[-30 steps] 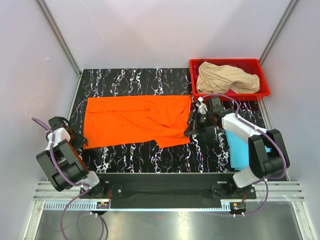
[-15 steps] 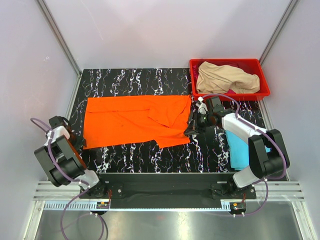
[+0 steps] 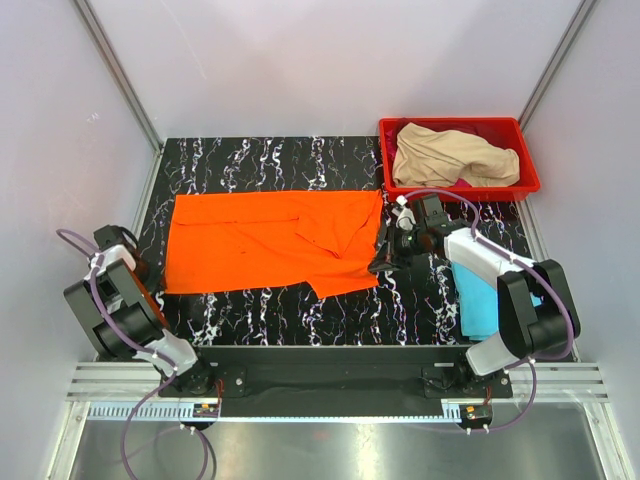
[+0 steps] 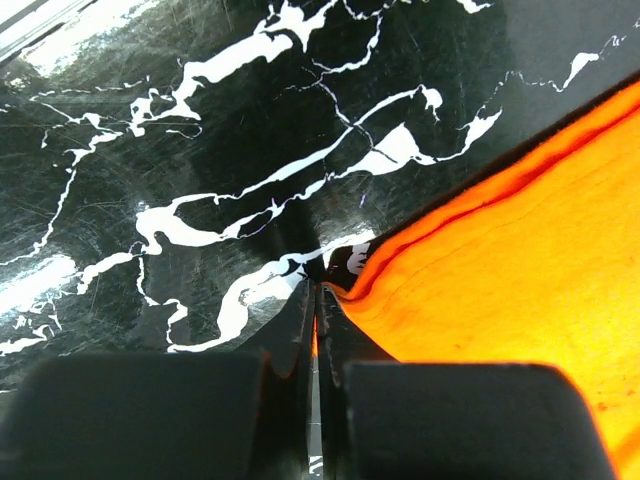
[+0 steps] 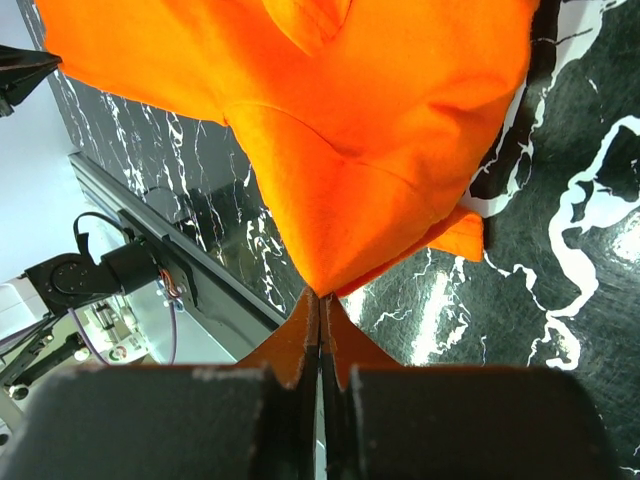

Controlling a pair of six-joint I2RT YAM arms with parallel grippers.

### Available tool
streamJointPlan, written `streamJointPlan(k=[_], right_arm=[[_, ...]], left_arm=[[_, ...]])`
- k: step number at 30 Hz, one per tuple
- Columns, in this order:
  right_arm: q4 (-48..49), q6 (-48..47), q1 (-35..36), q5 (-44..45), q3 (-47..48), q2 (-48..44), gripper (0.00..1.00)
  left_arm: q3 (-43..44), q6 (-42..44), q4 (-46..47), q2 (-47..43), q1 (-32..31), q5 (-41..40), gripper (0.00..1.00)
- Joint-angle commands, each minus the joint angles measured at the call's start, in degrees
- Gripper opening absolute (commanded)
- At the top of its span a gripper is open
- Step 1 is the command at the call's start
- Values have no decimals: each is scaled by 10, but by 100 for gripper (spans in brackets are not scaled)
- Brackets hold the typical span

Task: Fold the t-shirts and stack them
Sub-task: Fold the tshirt

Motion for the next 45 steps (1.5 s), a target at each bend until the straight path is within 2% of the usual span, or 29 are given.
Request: streamJointPlan(k=[1, 3, 4, 9, 13, 15, 16, 21, 28, 38, 45], right_arm=[[2, 0, -1, -6, -2, -28, 0], [5, 1, -1, -6, -6, -32, 0], [6, 2, 0, -6, -8, -33, 0], [18, 9, -1, -13, -17, -29, 0], [20, 11, -1, -19, -22, -29, 0], [20, 10, -1, -20, -22, -28, 0], [18, 8, 0, -21, -19, -28, 0], [16, 4, 0, -22, -14, -22, 0], [17, 4, -1, -21, -9, -16, 0], [21, 7, 0, -20, -8, -12, 0], [10, 0, -1, -16, -1, -10, 0]], left_arm=[[3, 13, 13, -7, 1, 3, 2], [3, 15, -4, -15, 1, -38, 27], [0, 15, -7, -28, 1, -44, 33], [-13, 25, -33, -58, 2, -31, 44], [-21, 26, -44, -68, 2, -21, 45], [-22, 24, -48, -82, 2, -4, 35], [-23, 23, -51, -89, 2, -5, 33], [-43, 17, -33, -83, 0, 20, 44], [-11, 17, -43, -52, -14, -12, 47], [7, -5, -13, -4, -23, -41, 47], [7, 4, 0, 21, -27, -49, 38]])
